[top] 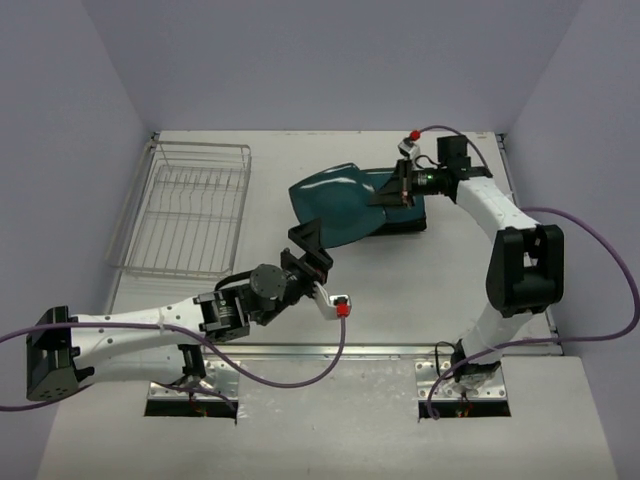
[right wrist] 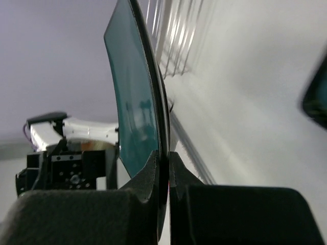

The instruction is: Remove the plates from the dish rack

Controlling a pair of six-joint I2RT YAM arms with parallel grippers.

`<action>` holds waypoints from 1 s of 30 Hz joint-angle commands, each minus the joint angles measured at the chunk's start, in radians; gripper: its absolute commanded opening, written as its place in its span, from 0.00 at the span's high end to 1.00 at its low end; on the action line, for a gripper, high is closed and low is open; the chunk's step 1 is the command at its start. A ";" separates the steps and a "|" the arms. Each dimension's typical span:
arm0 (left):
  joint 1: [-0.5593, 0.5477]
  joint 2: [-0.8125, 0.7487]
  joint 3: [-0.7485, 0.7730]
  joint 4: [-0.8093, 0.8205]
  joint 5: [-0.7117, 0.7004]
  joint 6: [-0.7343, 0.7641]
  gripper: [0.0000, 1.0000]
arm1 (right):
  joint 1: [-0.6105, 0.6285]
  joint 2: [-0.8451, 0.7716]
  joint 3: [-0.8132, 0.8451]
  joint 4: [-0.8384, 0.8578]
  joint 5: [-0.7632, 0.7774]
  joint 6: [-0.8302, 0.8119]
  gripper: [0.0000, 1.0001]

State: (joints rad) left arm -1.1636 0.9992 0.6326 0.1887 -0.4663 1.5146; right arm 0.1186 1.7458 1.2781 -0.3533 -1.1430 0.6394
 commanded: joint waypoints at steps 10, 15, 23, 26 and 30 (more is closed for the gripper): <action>0.286 0.126 0.605 -0.510 -0.055 -0.776 0.00 | -0.346 0.083 0.186 -0.104 0.071 -0.223 1.00; 0.409 0.171 0.742 -0.686 0.031 -1.055 0.00 | -0.358 0.153 0.222 -0.102 0.112 -0.237 1.00; 0.565 0.143 0.713 -0.778 0.176 -1.216 0.00 | -0.361 0.260 0.296 -0.095 0.124 -0.222 1.00; 0.581 0.130 0.708 -0.784 0.185 -1.227 0.00 | -0.361 0.291 0.302 -0.068 0.122 -0.190 1.00; 0.599 0.120 0.695 -0.788 0.198 -1.236 0.00 | -0.361 0.316 0.271 0.011 0.116 -0.109 1.00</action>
State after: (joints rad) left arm -0.5851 1.1613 1.3381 -0.6089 -0.3047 0.3289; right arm -0.2401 2.0765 1.5127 -0.4632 -0.9123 0.4279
